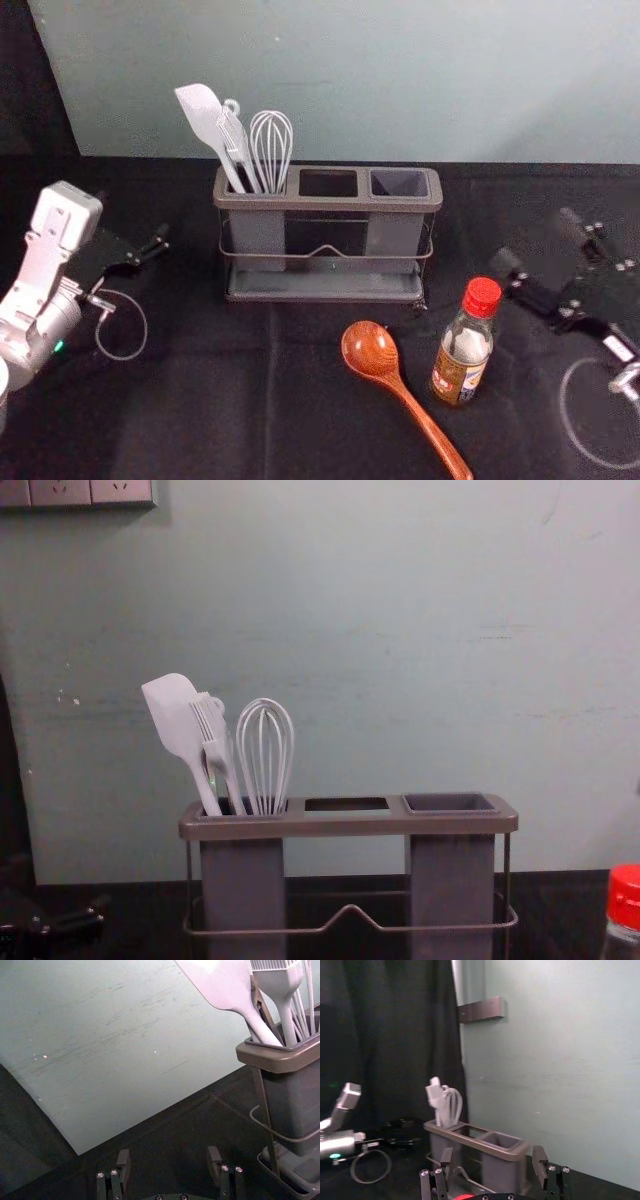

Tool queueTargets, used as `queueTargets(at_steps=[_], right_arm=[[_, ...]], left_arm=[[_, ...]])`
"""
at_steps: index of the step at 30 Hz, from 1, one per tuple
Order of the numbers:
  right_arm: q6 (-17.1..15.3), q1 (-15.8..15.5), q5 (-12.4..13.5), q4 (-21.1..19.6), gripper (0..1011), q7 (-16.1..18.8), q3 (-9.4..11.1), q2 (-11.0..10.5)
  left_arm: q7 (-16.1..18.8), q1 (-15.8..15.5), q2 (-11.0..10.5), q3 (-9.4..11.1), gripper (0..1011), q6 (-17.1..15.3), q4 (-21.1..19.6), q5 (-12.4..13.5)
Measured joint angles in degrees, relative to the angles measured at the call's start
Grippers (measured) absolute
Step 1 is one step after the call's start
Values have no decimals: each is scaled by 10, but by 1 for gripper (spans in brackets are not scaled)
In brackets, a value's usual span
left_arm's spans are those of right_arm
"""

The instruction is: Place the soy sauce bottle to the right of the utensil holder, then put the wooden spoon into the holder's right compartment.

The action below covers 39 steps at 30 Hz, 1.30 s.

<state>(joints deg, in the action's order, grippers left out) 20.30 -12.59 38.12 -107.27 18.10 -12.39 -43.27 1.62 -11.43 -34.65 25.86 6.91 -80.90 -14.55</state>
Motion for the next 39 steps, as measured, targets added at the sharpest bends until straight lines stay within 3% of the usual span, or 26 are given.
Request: queueTargets(at_steps=[5, 12, 21, 33, 39], right_arm=[[-21, 23, -20, 11, 1004, 8, -27, 21], [-57, 36, -54, 26, 1004, 4, -45, 34], [-100, 35, -80, 21, 1004, -9, -44, 35], [-120, 39, -89, 25, 1003, -4, -36, 52], [-126, 37, -93, 25, 870, 1, -31, 60]], left_arm=[[0, 0, 0, 0, 1005, 0, 0, 0], [0, 0, 0, 0, 1005, 0, 0, 0], [0, 0, 0, 0, 1005, 0, 0, 0], [0, 0, 0, 0, 1005, 0, 0, 0], [0, 0, 0, 0, 1005, 0, 0, 0]])
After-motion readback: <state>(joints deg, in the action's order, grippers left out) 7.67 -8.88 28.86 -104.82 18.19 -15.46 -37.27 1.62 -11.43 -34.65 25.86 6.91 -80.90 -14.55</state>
